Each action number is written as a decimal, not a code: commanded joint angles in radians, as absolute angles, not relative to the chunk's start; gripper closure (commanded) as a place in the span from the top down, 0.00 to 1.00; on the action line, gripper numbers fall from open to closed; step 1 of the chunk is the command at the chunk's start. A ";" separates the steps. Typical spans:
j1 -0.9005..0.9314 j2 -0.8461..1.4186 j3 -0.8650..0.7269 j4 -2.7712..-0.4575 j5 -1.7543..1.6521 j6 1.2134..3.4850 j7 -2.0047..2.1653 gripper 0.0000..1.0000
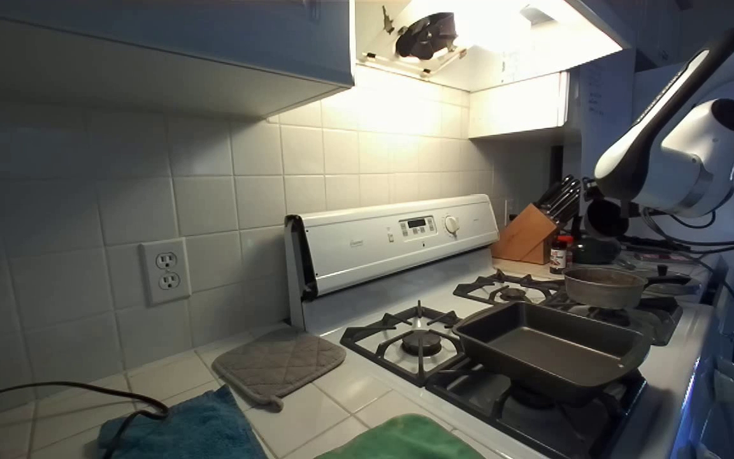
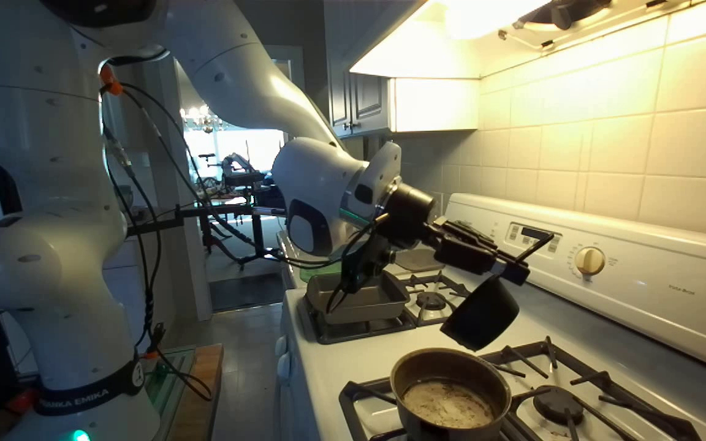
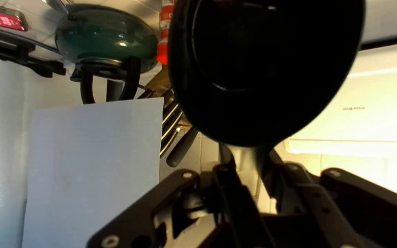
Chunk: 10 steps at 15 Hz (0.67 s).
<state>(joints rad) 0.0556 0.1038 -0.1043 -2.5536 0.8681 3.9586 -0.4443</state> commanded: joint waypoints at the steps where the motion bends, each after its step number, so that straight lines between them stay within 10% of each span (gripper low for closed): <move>1: 0.067 0.127 -0.105 -2.475 1.018 3.876 -0.550 0.06; 10: 0.060 0.193 -0.114 -2.286 1.432 3.664 -0.813 0.06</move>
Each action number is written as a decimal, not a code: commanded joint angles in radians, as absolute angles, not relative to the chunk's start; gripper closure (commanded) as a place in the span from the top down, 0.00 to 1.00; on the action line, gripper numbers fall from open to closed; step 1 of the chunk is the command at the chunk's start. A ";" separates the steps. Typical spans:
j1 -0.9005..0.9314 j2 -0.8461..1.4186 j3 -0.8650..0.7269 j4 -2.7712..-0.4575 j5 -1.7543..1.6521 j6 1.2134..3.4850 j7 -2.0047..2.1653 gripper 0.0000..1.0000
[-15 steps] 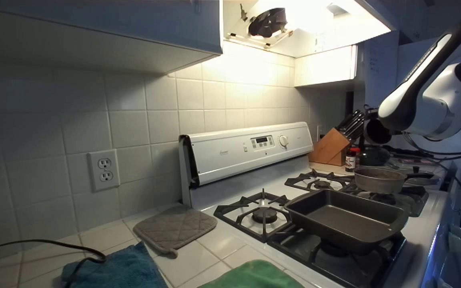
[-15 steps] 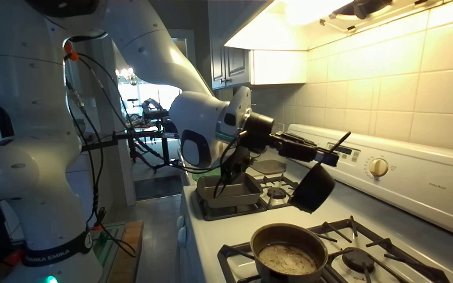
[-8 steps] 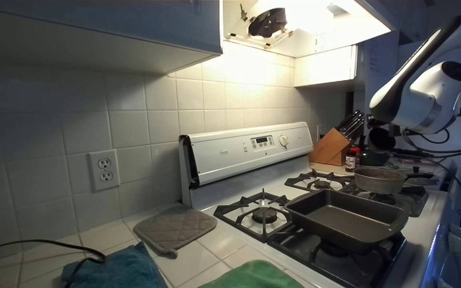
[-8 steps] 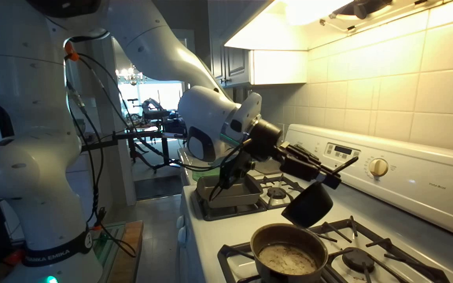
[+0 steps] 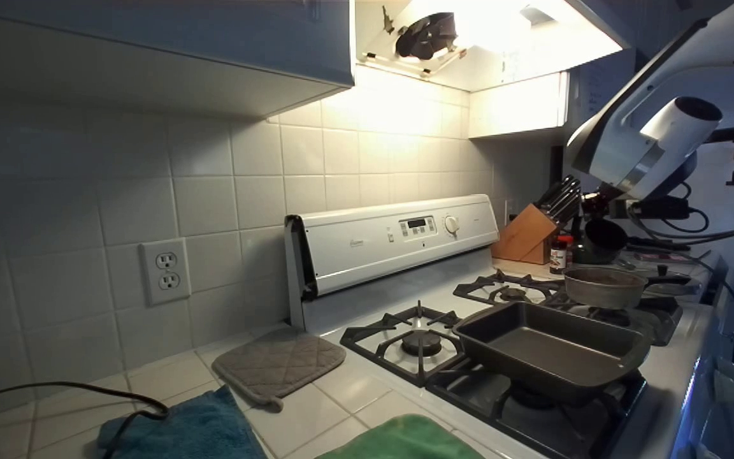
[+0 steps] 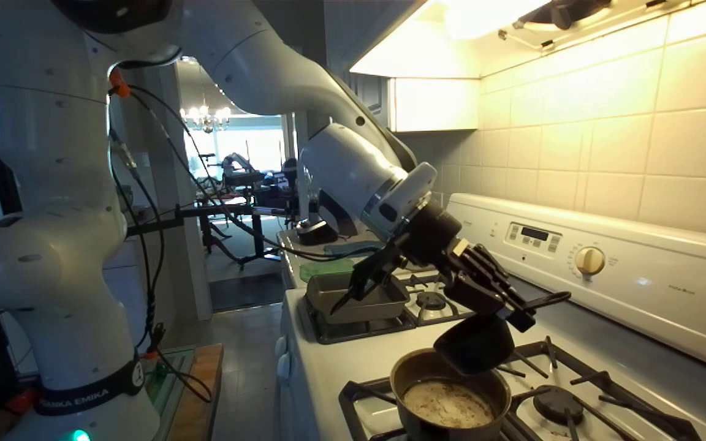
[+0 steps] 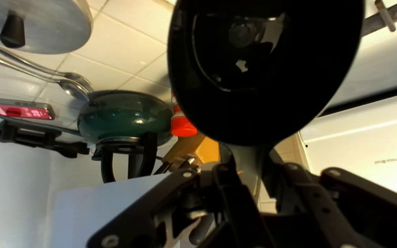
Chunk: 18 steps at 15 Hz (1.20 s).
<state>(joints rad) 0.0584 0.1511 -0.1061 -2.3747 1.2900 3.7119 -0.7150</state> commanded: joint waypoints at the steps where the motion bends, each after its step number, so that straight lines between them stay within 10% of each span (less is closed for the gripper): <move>1: 0.057 0.207 -0.115 -2.263 1.481 3.653 -0.843 0.06; 18: -0.243 0.326 0.059 -1.881 2.345 3.702 -1.617 0.06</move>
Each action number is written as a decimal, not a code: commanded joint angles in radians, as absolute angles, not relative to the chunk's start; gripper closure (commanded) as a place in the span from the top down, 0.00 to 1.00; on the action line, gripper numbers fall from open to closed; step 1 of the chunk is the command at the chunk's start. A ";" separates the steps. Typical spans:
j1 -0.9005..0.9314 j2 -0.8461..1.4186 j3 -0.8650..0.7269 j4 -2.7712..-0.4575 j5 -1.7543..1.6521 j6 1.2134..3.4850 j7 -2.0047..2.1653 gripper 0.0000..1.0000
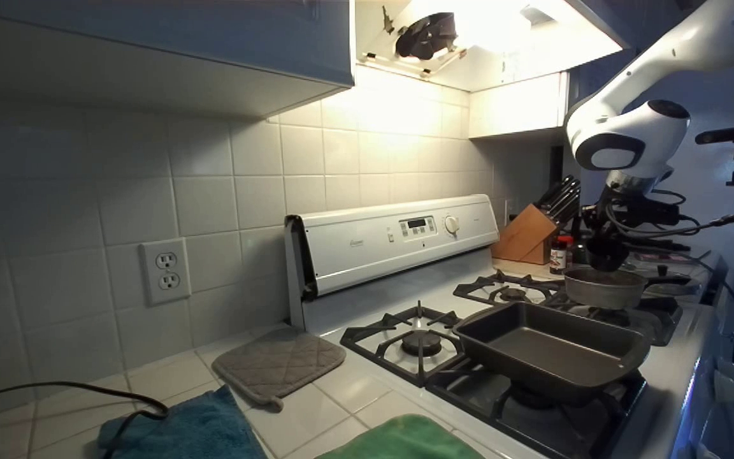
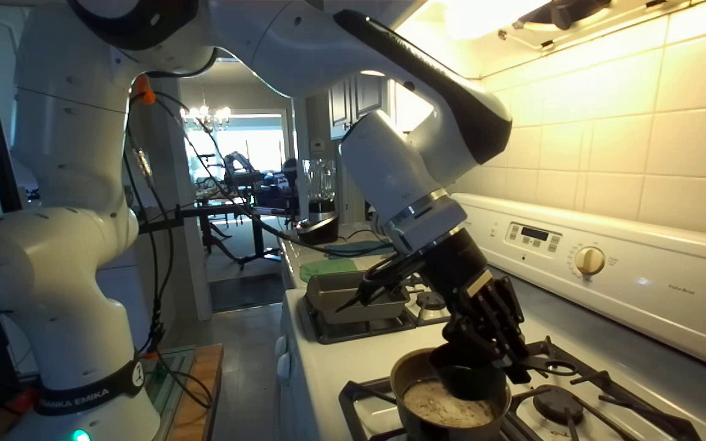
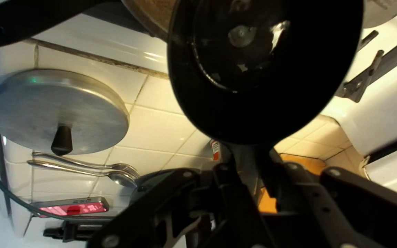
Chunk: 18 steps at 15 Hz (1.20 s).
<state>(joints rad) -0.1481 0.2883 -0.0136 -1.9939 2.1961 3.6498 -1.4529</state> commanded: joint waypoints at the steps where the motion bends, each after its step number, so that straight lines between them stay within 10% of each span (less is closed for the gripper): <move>1: -0.272 0.333 0.080 -1.851 2.384 3.717 -1.664 0.06; 18: -0.651 0.556 0.405 -1.430 2.527 4.014 -2.085 0.06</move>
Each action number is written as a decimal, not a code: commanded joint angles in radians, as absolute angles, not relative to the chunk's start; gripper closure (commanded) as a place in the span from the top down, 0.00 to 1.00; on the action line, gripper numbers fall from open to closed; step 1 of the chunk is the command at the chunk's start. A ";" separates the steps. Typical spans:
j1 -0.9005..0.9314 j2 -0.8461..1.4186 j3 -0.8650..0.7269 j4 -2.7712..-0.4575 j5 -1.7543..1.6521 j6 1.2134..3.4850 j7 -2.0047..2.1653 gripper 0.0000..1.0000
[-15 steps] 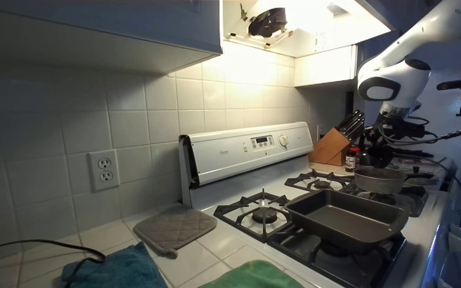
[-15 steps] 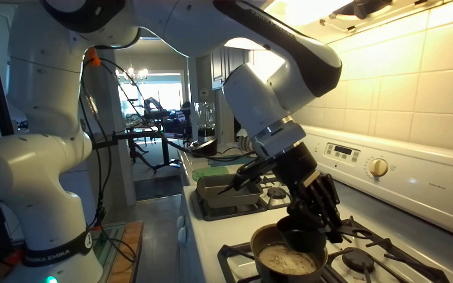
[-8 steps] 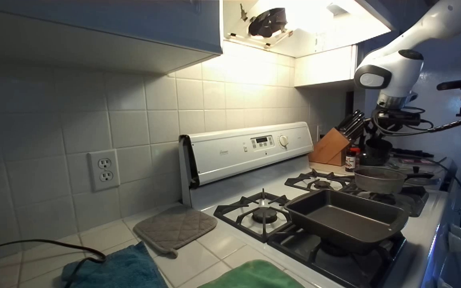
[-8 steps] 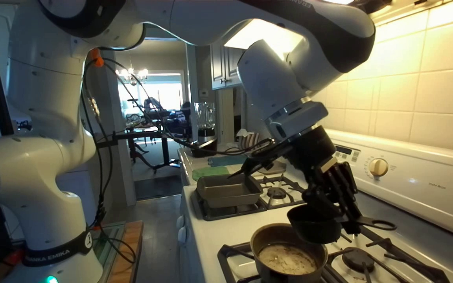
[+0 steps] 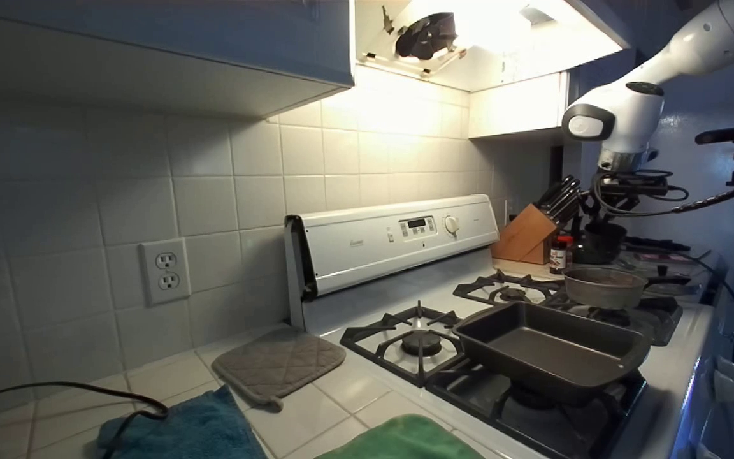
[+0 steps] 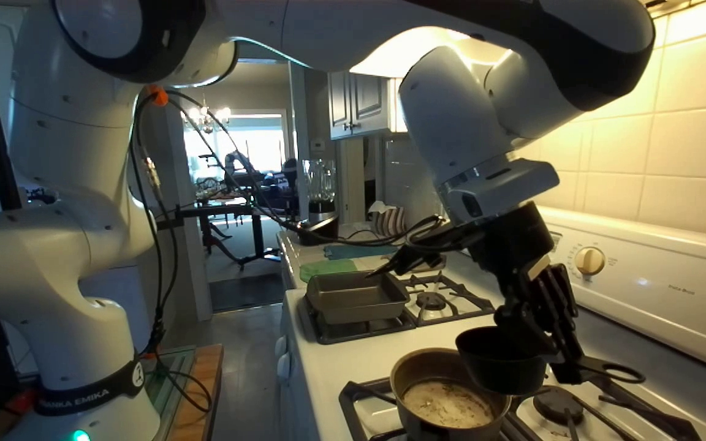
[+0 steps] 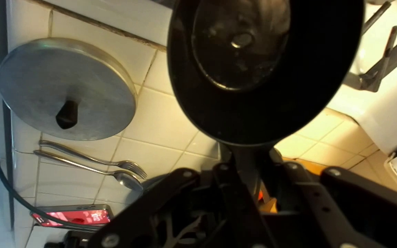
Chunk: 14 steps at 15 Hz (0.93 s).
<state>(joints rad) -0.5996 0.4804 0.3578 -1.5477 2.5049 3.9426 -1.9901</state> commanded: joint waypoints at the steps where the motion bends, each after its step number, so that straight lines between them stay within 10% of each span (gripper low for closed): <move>1: -0.666 0.575 0.417 -1.408 2.527 4.026 -2.111 0.06; 14: -0.731 0.721 0.472 -1.187 2.527 4.146 -2.317 0.06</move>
<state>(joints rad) -0.7040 0.6693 0.4319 -1.2728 2.5050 4.0842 -2.2440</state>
